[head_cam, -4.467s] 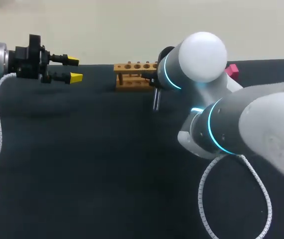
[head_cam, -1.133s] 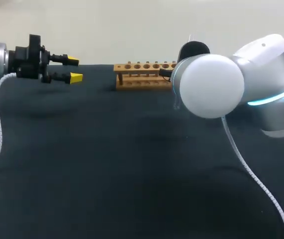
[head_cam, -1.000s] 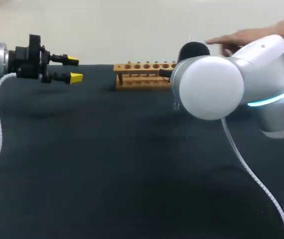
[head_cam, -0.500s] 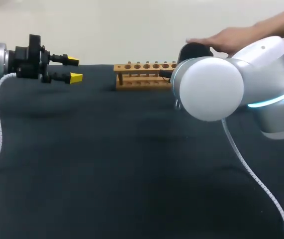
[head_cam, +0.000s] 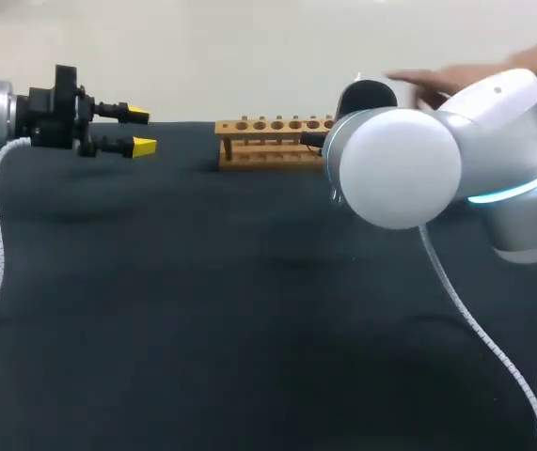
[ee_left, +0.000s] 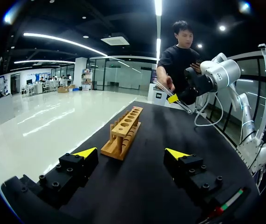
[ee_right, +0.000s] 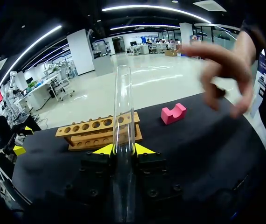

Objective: Grasp the test tube, adjust it, and insert it.

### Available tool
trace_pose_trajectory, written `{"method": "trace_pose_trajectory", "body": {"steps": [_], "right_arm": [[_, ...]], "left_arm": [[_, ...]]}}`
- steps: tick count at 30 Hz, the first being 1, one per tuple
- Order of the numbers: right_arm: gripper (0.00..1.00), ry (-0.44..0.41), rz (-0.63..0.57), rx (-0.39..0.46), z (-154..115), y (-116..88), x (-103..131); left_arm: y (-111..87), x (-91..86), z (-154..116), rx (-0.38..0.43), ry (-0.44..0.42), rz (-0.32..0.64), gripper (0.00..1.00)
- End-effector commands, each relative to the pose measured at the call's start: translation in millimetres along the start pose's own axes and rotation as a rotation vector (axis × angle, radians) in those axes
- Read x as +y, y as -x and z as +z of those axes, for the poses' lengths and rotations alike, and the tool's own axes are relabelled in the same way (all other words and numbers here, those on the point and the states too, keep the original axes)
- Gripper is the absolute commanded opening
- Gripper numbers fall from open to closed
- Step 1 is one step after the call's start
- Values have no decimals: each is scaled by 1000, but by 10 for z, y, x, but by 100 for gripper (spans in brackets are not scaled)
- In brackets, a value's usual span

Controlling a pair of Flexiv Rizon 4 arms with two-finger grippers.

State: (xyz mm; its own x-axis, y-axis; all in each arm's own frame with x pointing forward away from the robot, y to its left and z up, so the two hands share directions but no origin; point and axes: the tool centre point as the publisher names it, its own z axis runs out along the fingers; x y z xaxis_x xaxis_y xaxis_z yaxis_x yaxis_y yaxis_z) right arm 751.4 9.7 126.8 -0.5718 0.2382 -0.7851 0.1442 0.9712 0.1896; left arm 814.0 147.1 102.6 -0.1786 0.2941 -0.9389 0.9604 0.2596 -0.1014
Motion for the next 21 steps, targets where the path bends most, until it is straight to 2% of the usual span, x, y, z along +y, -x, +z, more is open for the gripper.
{"method": "trace_pose_trajectory", "body": {"steps": [1, 12, 14, 18, 19, 21], "right_arm": [[0, 3, 1, -4, 0, -9, -9], [0, 12, -26, -15, 68, -44, 63], [0, 24, -85, -23, 182, -108, 162], [0, 40, -119, -21, 265, -150, 234], [0, 70, -166, -9, 395, -209, 336], [0, 77, -174, -3, 432, -226, 360]], "left_arm": [[-11, -20, -5, -3, 5, 3, 100], [-11, -20, -5, -3, 5, 3, 100], [-11, -20, -5, -3, 5, 3, 100], [-11, -20, -5, -3, 5, 3, 100], [-11, -20, -5, -3, 5, 3, 100], [-11, -20, -5, -3, 5, 3, 100]]}}
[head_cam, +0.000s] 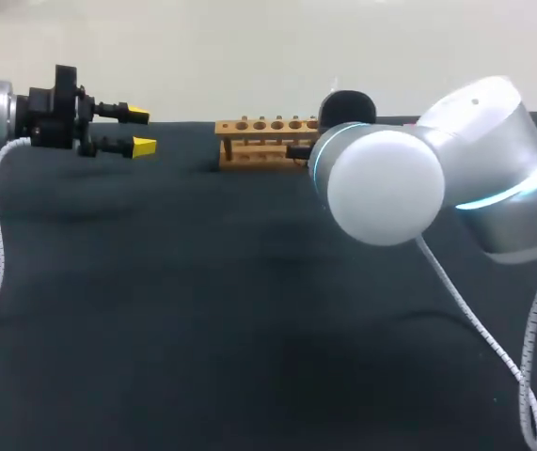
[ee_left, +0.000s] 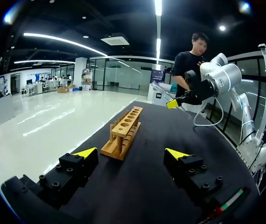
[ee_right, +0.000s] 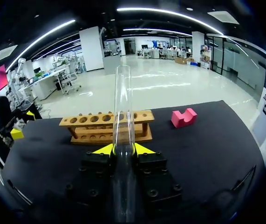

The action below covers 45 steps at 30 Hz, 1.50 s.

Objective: Grasp the test tube, adjust it, and insert it.

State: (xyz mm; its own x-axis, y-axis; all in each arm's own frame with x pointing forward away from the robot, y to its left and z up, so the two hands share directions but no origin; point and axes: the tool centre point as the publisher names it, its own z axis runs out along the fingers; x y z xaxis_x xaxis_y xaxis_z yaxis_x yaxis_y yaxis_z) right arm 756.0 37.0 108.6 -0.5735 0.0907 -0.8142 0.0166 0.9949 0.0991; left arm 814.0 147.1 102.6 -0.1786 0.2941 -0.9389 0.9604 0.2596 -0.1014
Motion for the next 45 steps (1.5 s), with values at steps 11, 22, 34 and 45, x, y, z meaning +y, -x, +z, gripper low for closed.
{"method": "trace_pose_trajectory", "body": {"steps": [11, 22, 34, 45], "right_arm": [[0, 55, -45, 48, 557, -91, 217], [0, 44, -21, 89, 731, -158, 184], [0, 46, 22, 141, 867, -174, 195], [0, 43, 29, 186, 1002, -227, 194]], "left_arm": [[-11, -20, -5, -3, 5, 3, 100], [-11, -20, -5, -3, 5, 3, 100], [-11, -20, -5, -3, 5, 3, 100], [-11, -20, -5, -3, 5, 3, 100]]}}
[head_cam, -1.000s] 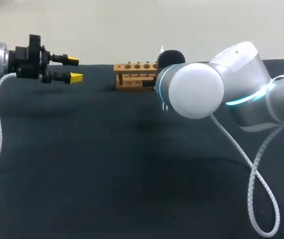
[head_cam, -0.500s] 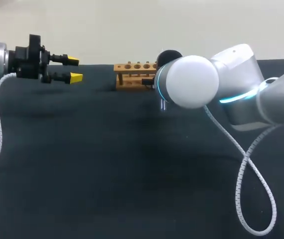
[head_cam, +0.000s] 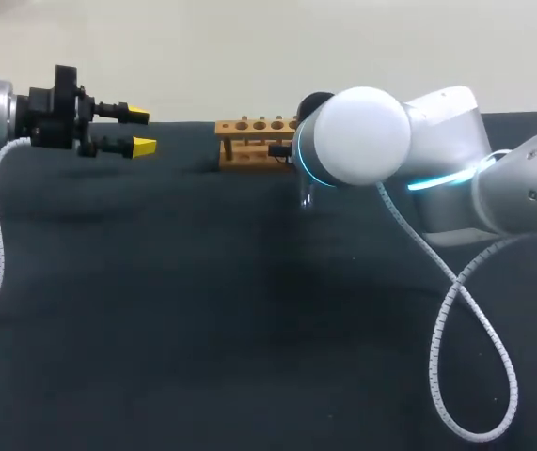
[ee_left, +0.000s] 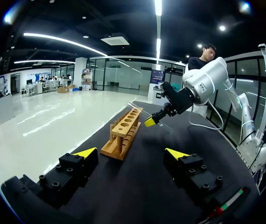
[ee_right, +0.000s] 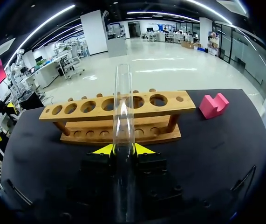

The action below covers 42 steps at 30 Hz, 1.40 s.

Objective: Grasp the test tube, adjust it, and insert it.

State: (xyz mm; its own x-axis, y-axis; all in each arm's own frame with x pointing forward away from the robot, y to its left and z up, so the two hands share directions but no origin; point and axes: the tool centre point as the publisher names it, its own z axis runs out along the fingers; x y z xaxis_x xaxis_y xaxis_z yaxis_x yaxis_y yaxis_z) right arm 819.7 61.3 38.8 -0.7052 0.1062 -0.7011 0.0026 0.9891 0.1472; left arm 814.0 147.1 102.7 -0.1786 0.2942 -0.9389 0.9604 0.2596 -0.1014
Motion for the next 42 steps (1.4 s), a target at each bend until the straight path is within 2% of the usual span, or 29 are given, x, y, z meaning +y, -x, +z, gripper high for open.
{"method": "trace_pose_trajectory", "body": {"steps": [1, 17, 27, 42], "right_arm": [[0, 1, 2, 18, 77, 7, 7], [0, 18, 28, 106, 165, -81, 6], [0, 18, 33, 119, 166, -112, -8], [0, -30, 144, 24, -351, -86, -30]], "left_arm": [[-11, -20, -5, -3, 5, 3, 100], [-11, -20, -5, -3, 5, 3, 100], [-11, -20, -5, -3, 5, 3, 100], [-11, -20, -5, -3, 5, 3, 100]]}}
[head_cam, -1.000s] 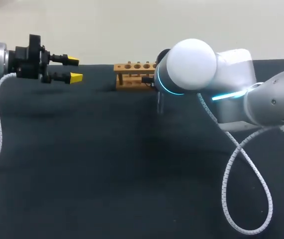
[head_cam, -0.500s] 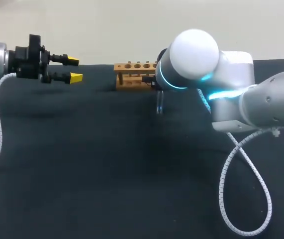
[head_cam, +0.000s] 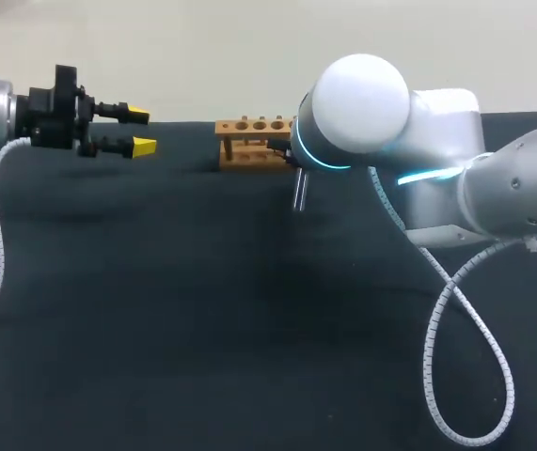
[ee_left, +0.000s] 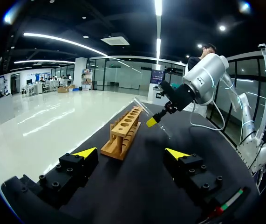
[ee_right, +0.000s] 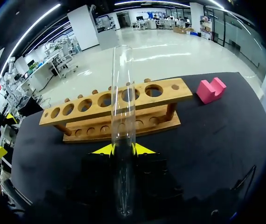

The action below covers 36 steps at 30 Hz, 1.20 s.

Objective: Grasp the test tube, adjust it, and insert it.

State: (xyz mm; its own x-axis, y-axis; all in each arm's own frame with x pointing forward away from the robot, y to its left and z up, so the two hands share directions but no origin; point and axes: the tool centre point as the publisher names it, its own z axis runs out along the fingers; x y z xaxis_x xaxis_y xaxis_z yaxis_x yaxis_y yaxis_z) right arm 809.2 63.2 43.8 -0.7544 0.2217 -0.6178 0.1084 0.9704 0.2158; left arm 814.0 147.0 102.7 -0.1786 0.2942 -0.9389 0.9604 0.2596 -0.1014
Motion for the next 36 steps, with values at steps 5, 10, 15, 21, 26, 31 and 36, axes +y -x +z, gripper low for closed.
{"method": "trace_pose_trajectory", "body": {"steps": [5, 10, 15, 21, 26, 31, 36], "right_arm": [[0, -25, 45, -98, -443, -36, -120], [0, -36, 60, -132, -696, -17, -183], [0, -32, 60, -149, -917, -39, -228], [0, -28, 66, -172, -1131, -27, -276], [0, -28, 64, -186, -1246, -21, -306], [0, -14, 57, -187, -1320, -21, -307], [0, 1, 58, -196, -1337, 7, -308]], "left_arm": [[-11, -20, -5, -3, 5, 3, 100], [-11, -20, -5, -3, 5, 3, 100], [-11, -20, -5, -3, 5, 3, 100], [-11, -20, -5, -3, 5, 3, 100], [-11, -20, -5, -3, 5, 3, 100], [-11, -20, -5, -3, 5, 3, 100], [-11, -20, -5, -3, 5, 3, 100]]}}
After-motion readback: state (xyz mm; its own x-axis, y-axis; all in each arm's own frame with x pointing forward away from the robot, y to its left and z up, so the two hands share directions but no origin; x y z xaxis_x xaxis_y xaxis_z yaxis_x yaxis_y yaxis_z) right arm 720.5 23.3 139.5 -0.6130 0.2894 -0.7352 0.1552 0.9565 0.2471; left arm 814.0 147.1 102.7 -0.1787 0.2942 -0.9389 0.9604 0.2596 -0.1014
